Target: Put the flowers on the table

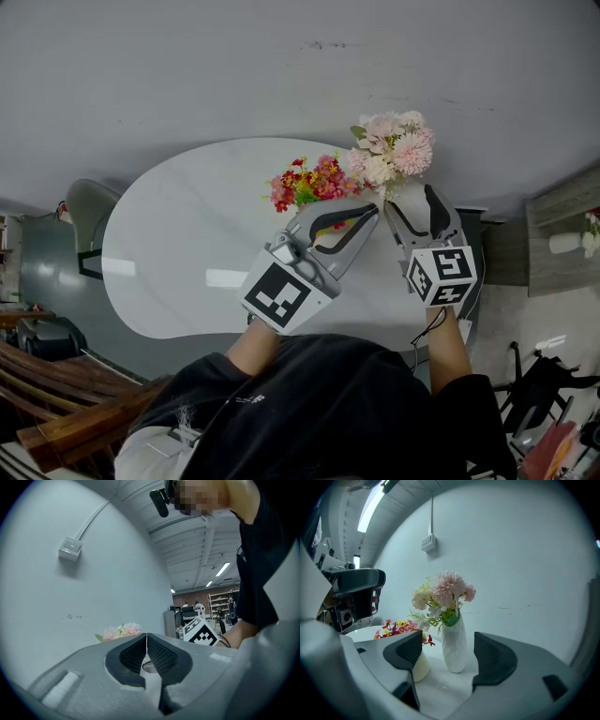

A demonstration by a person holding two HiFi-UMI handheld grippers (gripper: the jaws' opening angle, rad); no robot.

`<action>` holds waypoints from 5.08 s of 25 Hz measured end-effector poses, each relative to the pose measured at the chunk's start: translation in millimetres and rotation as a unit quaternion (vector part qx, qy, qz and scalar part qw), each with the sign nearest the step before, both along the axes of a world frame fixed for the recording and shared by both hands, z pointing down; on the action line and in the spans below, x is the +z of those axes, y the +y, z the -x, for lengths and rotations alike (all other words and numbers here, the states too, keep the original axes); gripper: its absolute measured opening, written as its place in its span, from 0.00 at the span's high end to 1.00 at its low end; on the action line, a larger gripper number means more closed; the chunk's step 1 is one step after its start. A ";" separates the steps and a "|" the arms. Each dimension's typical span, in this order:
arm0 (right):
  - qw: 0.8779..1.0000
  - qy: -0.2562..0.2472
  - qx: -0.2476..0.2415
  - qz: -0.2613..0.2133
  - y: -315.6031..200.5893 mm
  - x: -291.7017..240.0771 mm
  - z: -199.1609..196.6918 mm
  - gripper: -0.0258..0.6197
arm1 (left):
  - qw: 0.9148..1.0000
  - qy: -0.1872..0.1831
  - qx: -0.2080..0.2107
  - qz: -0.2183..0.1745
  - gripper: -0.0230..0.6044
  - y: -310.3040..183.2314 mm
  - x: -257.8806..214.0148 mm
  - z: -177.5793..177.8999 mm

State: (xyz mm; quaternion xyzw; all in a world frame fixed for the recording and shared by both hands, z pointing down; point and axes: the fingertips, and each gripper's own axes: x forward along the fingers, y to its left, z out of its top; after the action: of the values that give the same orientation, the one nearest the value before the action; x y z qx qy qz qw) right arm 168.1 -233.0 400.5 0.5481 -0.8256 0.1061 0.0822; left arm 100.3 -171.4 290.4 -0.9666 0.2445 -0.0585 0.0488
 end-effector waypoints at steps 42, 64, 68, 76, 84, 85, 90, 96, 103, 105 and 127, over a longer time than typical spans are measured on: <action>0.997 -0.028 -0.051 -0.049 43.8 -32.3 -47.3 0.92 | 0.999 -0.025 -0.031 -0.006 0.97 28.0 11.1 -51.3; 0.996 -0.037 -0.070 -0.040 63.3 -45.7 -18.4 0.94 | 0.999 -0.025 -0.020 0.002 0.97 13.8 16.7 -32.5; 0.996 -0.039 -0.075 -0.040 68.2 -53.0 -10.7 0.94 | 1.000 -0.022 -0.018 0.007 0.97 7.1 15.6 -27.8; 0.995 -0.045 -0.067 -0.061 75.9 -72.1 -6.2 0.94 | 1.000 -0.021 0.001 0.008 0.97 10.1 13.4 -27.1; 0.993 -0.047 -0.061 -0.085 86.2 -93.7 -3.0 0.94 | 1.000 -0.013 0.022 0.010 0.97 16.3 11.3 -29.7; 0.993 -0.047 -0.058 -0.088 88.4 -95.3 -3.2 0.94 | 1.000 -0.011 0.024 0.011 0.97 17.2 11.5 -29.6; 0.993 -0.037 -0.067 -0.093 99.7 -98.2 2.8 0.94 | 1.000 -0.009 0.025 0.014 0.97 20.7 13.3 -25.8; 0.993 -0.043 -0.074 -0.083 112.2 -96.7 10.4 0.94 | 0.999 -0.004 0.034 0.026 0.97 28.1 18.8 -27.4; 0.993 -0.040 -0.085 -0.073 122.6 -92.7 19.0 0.94 | 0.998 -0.008 0.044 0.033 0.97 35.1 23.3 -20.2; 0.993 -0.039 -0.087 -0.070 123.4 -91.0 21.3 0.94 | 0.998 -0.002 0.038 0.043 0.97 35.5 26.5 -14.5; 0.993 -0.059 -0.093 -0.052 128.0 -83.5 34.0 0.94 | 0.995 -0.073 0.064 0.032 0.97 42.3 50.4 4.5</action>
State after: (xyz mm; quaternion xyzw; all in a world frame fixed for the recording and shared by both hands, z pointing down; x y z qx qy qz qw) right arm 134.1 -105.0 317.0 0.4652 -0.8808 0.0870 0.0140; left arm 95.8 -129.1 340.8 -0.9745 0.1763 -0.1334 0.0391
